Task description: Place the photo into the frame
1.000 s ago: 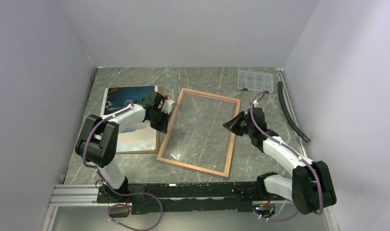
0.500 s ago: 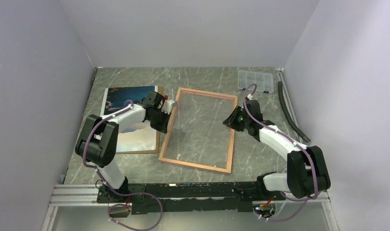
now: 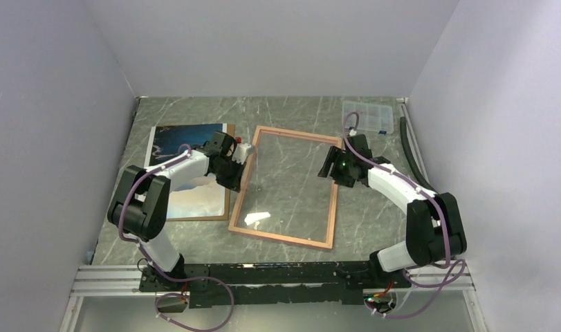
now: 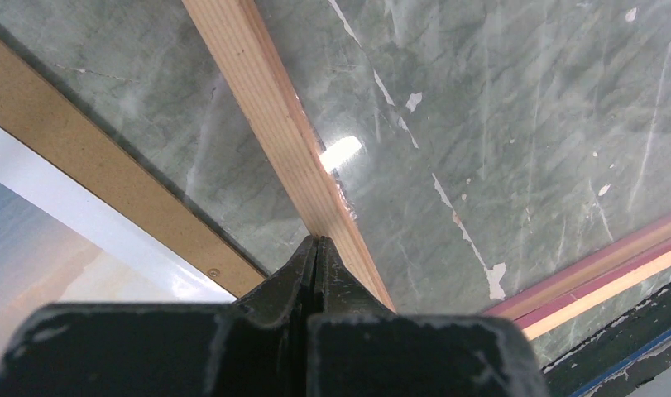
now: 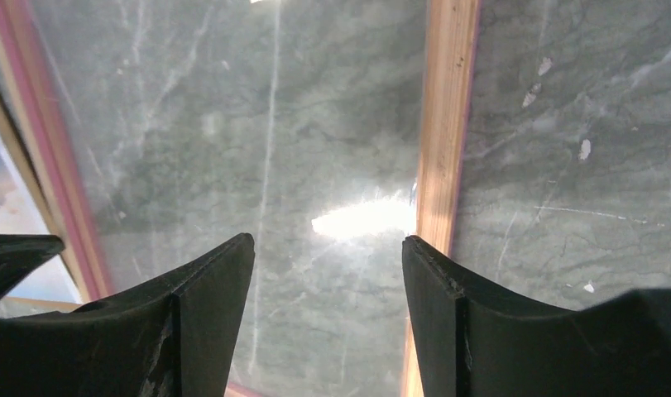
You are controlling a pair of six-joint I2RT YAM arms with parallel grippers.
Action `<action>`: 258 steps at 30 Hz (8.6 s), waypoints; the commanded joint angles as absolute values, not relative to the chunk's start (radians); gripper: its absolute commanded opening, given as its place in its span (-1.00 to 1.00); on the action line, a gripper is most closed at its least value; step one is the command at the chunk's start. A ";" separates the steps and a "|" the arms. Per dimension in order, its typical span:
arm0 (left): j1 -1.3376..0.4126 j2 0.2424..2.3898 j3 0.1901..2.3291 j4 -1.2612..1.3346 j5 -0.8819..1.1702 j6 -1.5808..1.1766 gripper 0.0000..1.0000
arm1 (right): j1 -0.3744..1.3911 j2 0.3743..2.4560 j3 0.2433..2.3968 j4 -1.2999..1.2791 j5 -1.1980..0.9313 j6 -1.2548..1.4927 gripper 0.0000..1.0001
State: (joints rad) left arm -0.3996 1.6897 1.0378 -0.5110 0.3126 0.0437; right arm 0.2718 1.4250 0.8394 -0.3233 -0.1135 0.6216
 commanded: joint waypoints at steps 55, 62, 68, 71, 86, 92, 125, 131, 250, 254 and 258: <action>-0.474 1.641 0.949 -0.502 0.235 0.195 -0.95 | 0.136 1.623 0.927 -0.259 -0.291 0.622 0.99; -0.505 1.668 0.970 -0.513 0.232 0.178 -0.95 | 0.120 1.690 1.033 -0.295 -0.304 0.613 0.99; -0.487 1.629 1.061 -0.631 0.243 0.168 -0.95 | 0.119 1.625 1.052 -0.361 -0.168 0.645 0.98; -0.380 1.587 1.174 -0.766 0.275 0.188 -0.86 | 0.141 1.515 1.021 -0.341 -0.105 0.684 0.98; 0.440 1.779 1.585 -1.009 0.269 0.466 0.78 | 0.818 1.866 1.557 -0.401 0.062 0.817 0.98; 0.534 1.759 1.391 -0.806 0.113 0.519 0.66 | 0.932 2.174 1.886 -0.500 0.038 0.843 0.97; 0.451 1.764 1.030 -0.526 0.049 0.486 -0.28 | 0.966 2.368 1.925 -0.513 -0.096 0.979 0.92; 0.417 1.760 1.002 -0.500 0.034 0.479 -0.30 | 0.967 2.357 1.884 -0.443 -0.182 1.016 0.90; 0.388 1.700 0.954 -0.496 0.029 0.492 -0.65 | 1.019 2.043 1.538 -0.202 -0.293 1.273 0.51; 0.394 1.706 0.968 -0.511 0.040 0.484 -0.66 | 1.017 2.015 1.486 -0.200 -0.272 1.305 0.48; 0.398 1.710 0.980 -0.524 0.045 0.476 -0.68 | 1.021 1.986 1.415 -0.143 -0.259 1.368 0.49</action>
